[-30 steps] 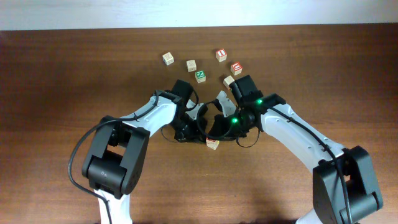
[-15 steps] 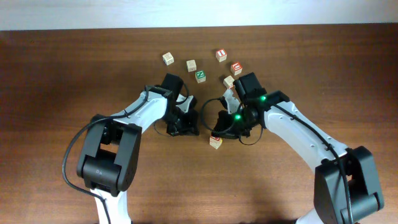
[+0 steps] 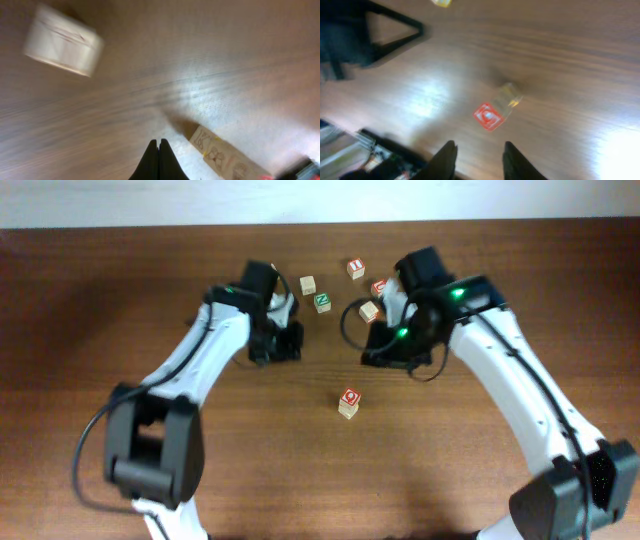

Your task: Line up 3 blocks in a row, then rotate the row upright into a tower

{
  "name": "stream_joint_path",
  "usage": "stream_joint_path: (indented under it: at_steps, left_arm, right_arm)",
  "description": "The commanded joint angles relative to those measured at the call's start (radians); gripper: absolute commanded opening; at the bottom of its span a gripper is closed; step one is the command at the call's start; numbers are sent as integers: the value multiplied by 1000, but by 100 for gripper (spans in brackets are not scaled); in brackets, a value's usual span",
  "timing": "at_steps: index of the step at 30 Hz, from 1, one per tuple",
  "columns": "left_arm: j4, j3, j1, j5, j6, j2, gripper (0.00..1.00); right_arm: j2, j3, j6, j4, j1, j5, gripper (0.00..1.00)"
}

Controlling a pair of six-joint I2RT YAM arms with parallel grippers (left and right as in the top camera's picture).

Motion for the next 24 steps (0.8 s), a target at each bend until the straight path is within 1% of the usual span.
stream_joint_path:
  at_steps: [1,2,4,5,6,7,10,12,16,20,24]
  left_arm:
    - [-13,110,3,-249,28,-212,0]
    - [-10,114,3,-301,28,-266,3]
    - [-14,114,3,-394,27,-354,9]
    - [-29,114,3,-416,27,-381,34]
    - [-60,114,3,-414,27,-403,88]
    - [-70,114,3,-414,27,-406,99]
    - [-74,114,3,-414,27,-404,99]
    - [-74,114,3,-414,27,-404,99]
    - [-74,114,3,-413,27,-404,99]
    - [-74,114,3,-414,27,-404,99]
    - [-74,114,3,-413,27,-404,99]
  right_arm:
    - [-106,181,-42,-95,-9,216,37]
    - [-137,248,-42,-139,-9,277,40]
    - [-195,334,-41,-201,-9,366,51]
    - [-224,357,-41,-218,-9,398,60]
    - [-265,374,-41,-233,-9,429,72]
    - [-311,375,-41,-240,-9,453,78]
    - [-429,375,-41,-243,-9,491,98]
    - [-510,375,-41,-243,-9,497,98]
    - [-583,375,-41,-252,-6,496,98]
    - [-577,375,-49,-251,-6,506,98]
    - [-577,374,-57,-259,-6,611,98]
